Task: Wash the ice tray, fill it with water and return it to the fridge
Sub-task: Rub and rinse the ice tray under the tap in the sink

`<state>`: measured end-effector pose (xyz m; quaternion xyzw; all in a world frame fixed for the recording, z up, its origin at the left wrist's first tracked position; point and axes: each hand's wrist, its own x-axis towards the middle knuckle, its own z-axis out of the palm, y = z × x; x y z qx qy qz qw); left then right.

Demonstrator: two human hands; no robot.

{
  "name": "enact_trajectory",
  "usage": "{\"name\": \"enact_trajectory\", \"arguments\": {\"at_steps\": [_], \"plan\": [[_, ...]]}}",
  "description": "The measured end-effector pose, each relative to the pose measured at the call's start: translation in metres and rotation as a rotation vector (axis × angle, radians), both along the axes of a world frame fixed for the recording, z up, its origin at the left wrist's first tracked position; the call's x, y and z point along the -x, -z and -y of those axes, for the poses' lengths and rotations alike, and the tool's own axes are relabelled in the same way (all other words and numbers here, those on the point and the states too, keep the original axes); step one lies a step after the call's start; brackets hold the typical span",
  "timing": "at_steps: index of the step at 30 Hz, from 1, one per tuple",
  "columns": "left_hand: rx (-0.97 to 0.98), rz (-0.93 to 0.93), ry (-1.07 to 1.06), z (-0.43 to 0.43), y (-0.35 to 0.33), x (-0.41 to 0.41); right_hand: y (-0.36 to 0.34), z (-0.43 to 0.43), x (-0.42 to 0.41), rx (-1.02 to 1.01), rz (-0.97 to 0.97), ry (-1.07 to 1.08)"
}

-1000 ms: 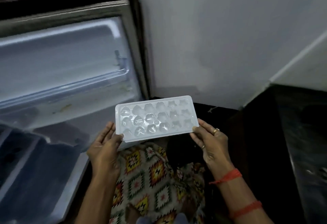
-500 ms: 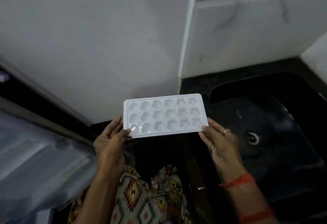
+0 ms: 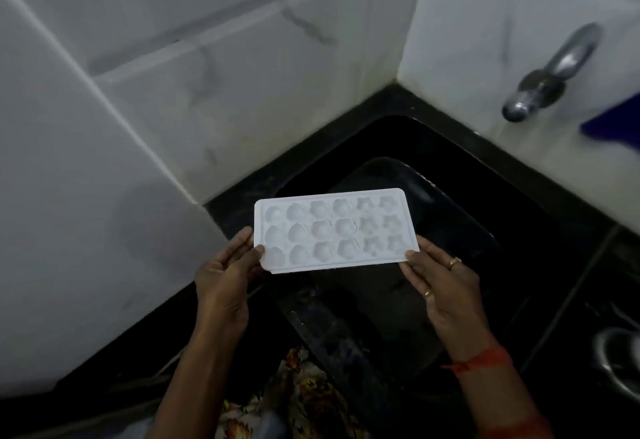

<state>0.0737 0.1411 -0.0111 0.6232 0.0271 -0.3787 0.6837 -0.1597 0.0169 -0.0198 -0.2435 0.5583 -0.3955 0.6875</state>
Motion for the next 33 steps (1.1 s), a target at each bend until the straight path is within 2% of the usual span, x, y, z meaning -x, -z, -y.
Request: {"name": "enact_trajectory", "arguments": {"at_steps": [8,12,20,24,28,33], "plan": [[-0.075,-0.088,0.322,0.088,0.013,0.016,0.009,0.016,0.058,-0.035,-0.022,0.172],[-0.093,-0.105,0.511,0.125,0.018,0.012,0.009,0.020,0.072,-0.092,-0.086,0.133],[-0.171,-0.090,0.805,0.194,0.026,-0.012,0.012,0.026,0.058,-0.229,-0.210,0.249],[-0.204,-0.158,0.933,0.220,0.030,-0.022,0.017,0.027,0.052,-0.269,-0.288,0.295],[-0.255,-0.259,1.019,0.237,0.034,-0.027,0.017,0.029,0.049,-0.330,-0.264,0.302],[-0.330,-0.397,0.982,0.244,0.036,-0.021,0.025,0.028,0.048,-0.421,-0.093,0.396]]}}
